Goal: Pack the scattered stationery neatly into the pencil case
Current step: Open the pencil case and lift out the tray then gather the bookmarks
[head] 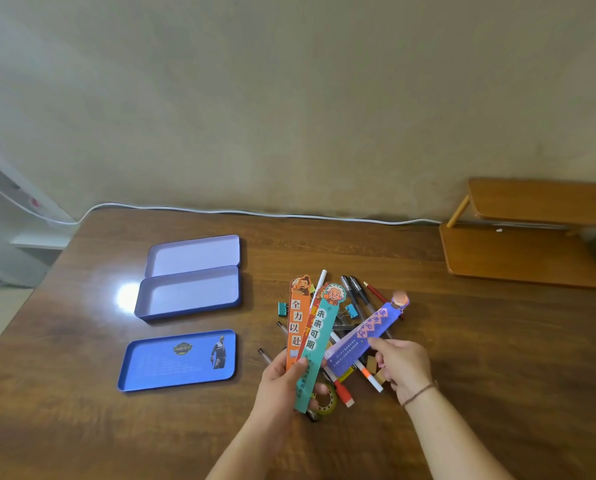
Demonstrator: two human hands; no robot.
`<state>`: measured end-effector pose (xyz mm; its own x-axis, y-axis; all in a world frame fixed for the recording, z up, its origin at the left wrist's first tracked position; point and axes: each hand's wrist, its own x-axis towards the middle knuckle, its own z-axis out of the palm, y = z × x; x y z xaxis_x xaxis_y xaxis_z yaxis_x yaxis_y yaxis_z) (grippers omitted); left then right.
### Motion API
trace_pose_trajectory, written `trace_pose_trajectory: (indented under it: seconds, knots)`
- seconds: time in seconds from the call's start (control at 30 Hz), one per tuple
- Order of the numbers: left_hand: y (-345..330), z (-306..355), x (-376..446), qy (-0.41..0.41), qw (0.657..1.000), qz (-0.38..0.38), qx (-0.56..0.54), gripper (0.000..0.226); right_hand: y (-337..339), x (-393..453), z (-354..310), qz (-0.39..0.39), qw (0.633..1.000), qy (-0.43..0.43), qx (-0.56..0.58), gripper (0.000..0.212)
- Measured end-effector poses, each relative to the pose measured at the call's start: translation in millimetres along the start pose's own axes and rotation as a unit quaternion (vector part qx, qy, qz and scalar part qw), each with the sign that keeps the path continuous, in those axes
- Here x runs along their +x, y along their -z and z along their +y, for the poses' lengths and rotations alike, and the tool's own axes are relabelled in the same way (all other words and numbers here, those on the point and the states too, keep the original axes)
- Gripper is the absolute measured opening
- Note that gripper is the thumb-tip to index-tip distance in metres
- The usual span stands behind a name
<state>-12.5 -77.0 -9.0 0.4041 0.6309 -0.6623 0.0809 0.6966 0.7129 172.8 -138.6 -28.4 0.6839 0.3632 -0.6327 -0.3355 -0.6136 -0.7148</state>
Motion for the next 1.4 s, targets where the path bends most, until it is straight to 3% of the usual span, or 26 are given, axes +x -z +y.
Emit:
trace_pose_trajectory:
  seconds: [0.13, 0.3, 0.4, 0.47, 0.57, 0.63, 0.73, 0.9, 1.0, 1.07, 1.17, 1.3, 1.4]
  knots:
    - [-4, -1, 2, -0.008, 1.000, 0.012, 0.014, 0.018, 21, -15, -5, -0.012, 0.995, 0.101, -0.014, 0.016]
    - [-19, -3, -2, -0.020, 0.999, -0.028, 0.034, 0.027, 20, -30, -14, -0.123, 0.976, 0.180, 0.006, 0.018]
    - [-25, -1, -6, -0.021, 0.998, -0.058, 0.025, 0.027, -3, -29, -4, -0.088, 0.971, 0.213, -0.064, 0.019]
    - [-27, -1, -7, -0.029, 0.997, -0.058, 0.040, 0.022, -12, -26, 5, -0.083, 0.971, 0.206, -0.090, 0.022]
    - [-22, -3, -5, -0.044, 0.998, -0.034, 0.031, 0.023, -10, -19, 10, -0.029, 0.964, 0.204, -0.166, 0.045]
    - [-17, -3, -5, -0.047, 0.999, -0.016, 0.017, 0.024, -5, -12, 10, 0.029, 0.975, 0.147, -0.163, 0.054]
    - [-10, -5, -5, -0.045, 0.999, 0.003, 0.013, 0.024, -7, -5, 7, 0.046, 0.991, 0.046, -0.121, 0.057]
    - [-3, -3, -8, -0.052, 0.998, 0.000, 0.019, 0.020, -16, 3, -3, 0.050, 0.996, -0.007, -0.072, 0.041]
    - [3, -2, -7, -0.053, 0.998, 0.008, 0.021, 0.019, -13, 2, -8, 0.052, 0.998, 0.002, -0.027, 0.014]
    - [5, -3, -6, -0.051, 0.998, 0.008, 0.020, 0.021, -5, -4, -12, 0.047, 0.998, 0.023, 0.034, 0.011]
    - [6, -4, -5, -0.049, 0.999, 0.003, 0.016, 0.024, 4, -22, -23, -0.036, 0.990, 0.035, 0.130, 0.009]
    - [2, -5, -6, -0.025, 0.998, -0.048, -0.020, 0.042, -21, -57, -27, -0.134, 0.986, 0.075, 0.061, 0.013]
    - [-1, -3, -10, -0.037, 0.994, -0.106, 0.012, 0.036, -38, -65, -16, -0.074, 0.987, 0.139, -0.018, 0.012]
